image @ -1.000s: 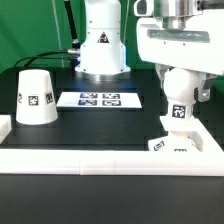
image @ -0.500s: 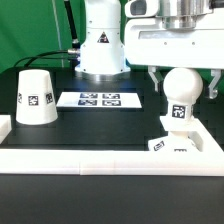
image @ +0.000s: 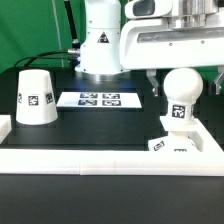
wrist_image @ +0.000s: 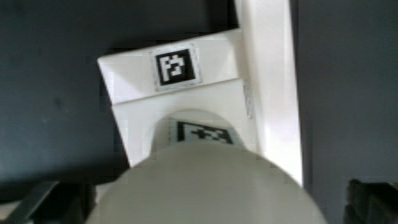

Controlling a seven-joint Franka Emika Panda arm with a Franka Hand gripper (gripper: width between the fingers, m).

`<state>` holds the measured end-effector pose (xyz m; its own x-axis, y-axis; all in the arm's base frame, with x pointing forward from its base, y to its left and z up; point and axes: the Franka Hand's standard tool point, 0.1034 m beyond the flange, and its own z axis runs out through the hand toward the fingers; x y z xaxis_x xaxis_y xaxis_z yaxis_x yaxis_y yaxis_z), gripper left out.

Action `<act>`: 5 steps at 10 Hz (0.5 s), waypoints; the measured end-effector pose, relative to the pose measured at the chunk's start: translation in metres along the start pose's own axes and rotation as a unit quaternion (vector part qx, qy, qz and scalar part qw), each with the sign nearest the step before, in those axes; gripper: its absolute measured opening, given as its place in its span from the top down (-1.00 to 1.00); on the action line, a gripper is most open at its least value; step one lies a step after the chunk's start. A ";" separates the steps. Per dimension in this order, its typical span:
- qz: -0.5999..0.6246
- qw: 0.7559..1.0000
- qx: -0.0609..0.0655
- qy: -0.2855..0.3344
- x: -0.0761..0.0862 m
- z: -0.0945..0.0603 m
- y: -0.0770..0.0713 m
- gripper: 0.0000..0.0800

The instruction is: Assemble lamp

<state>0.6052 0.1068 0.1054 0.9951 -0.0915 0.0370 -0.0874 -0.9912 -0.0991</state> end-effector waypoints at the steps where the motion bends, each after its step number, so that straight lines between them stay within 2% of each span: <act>1: -0.052 0.999 -0.001 0.001 0.002 0.000 0.000 -0.75; 3: -0.149 0.989 -0.012 0.002 0.004 -0.002 0.000 -0.75; 5: -0.251 0.968 -0.022 0.000 0.005 -0.002 0.002 -0.75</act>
Offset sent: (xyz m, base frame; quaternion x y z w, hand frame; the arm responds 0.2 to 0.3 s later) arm 0.0062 0.0025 0.0020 -0.0219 0.0005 -0.2370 0.9713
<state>0.6095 0.1047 0.1074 0.9129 0.4021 0.0698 0.4046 -0.9141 -0.0259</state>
